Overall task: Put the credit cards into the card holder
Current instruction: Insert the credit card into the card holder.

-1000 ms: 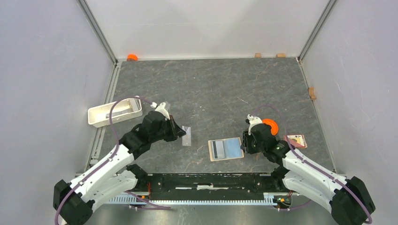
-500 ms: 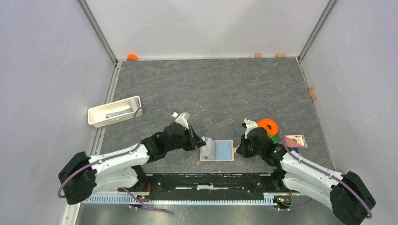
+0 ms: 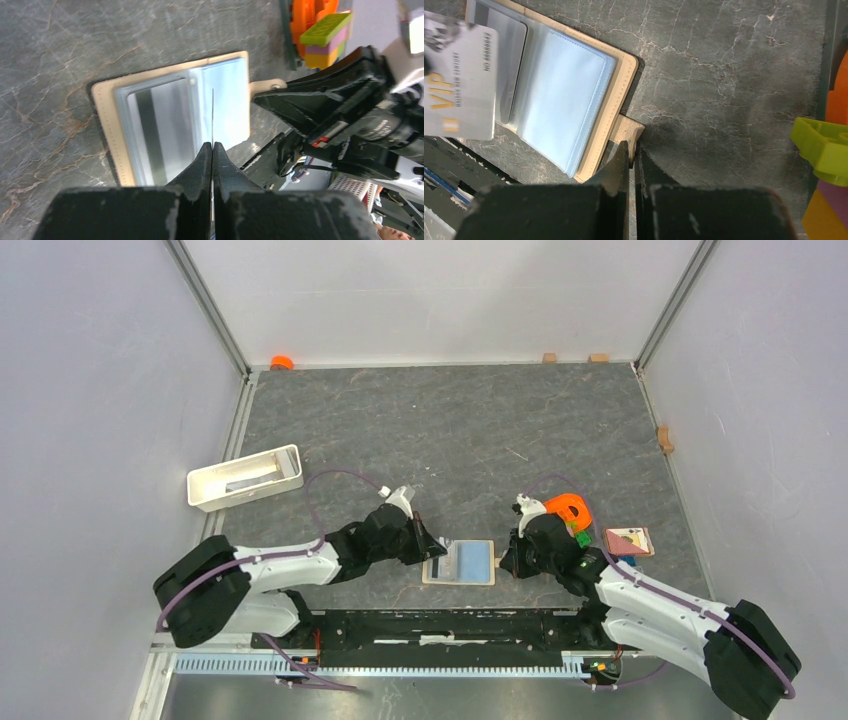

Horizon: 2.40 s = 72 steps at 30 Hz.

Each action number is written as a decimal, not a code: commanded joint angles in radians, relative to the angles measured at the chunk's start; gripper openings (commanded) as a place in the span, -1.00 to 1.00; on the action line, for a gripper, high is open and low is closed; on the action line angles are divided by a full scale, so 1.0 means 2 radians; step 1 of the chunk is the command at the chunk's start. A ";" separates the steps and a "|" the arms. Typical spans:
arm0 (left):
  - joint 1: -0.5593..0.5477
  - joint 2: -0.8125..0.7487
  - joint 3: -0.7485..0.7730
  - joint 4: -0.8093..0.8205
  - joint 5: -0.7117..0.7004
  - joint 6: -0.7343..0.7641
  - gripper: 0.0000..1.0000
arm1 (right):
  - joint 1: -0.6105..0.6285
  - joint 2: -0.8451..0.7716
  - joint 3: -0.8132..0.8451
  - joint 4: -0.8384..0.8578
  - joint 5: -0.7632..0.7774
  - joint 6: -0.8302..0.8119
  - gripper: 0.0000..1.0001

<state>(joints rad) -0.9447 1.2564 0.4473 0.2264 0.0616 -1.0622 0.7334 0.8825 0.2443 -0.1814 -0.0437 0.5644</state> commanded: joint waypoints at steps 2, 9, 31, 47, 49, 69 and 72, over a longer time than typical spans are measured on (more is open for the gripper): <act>0.001 0.035 -0.007 0.067 0.026 -0.013 -0.96 | 0.005 0.002 -0.003 0.009 0.010 0.004 -1.00; 0.014 0.077 -0.017 0.106 0.050 -0.011 -0.96 | 0.004 -0.001 -0.004 0.005 0.013 0.005 -1.00; 0.032 0.175 -0.044 0.230 0.096 -0.012 -0.96 | 0.005 0.004 -0.004 -0.001 0.018 0.001 -1.00; 0.040 0.206 -0.056 0.270 0.085 0.021 -0.96 | 0.005 0.003 -0.006 -0.002 0.017 0.001 -1.00; 0.042 0.209 -0.053 0.265 0.086 0.031 -0.96 | 0.005 0.003 -0.005 -0.003 0.017 0.000 -1.00; 0.051 0.235 -0.038 0.265 0.121 0.086 -0.96 | 0.006 0.005 -0.001 -0.008 0.016 -0.002 -1.00; 0.051 0.216 -0.029 0.216 0.114 0.115 -0.96 | 0.006 0.002 0.000 -0.012 0.018 -0.003 -1.00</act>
<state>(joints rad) -0.8417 1.7023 0.3706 0.8463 0.3237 -0.9813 0.7399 0.8848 0.2443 -0.1802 -0.0261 0.5640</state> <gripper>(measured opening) 0.034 0.023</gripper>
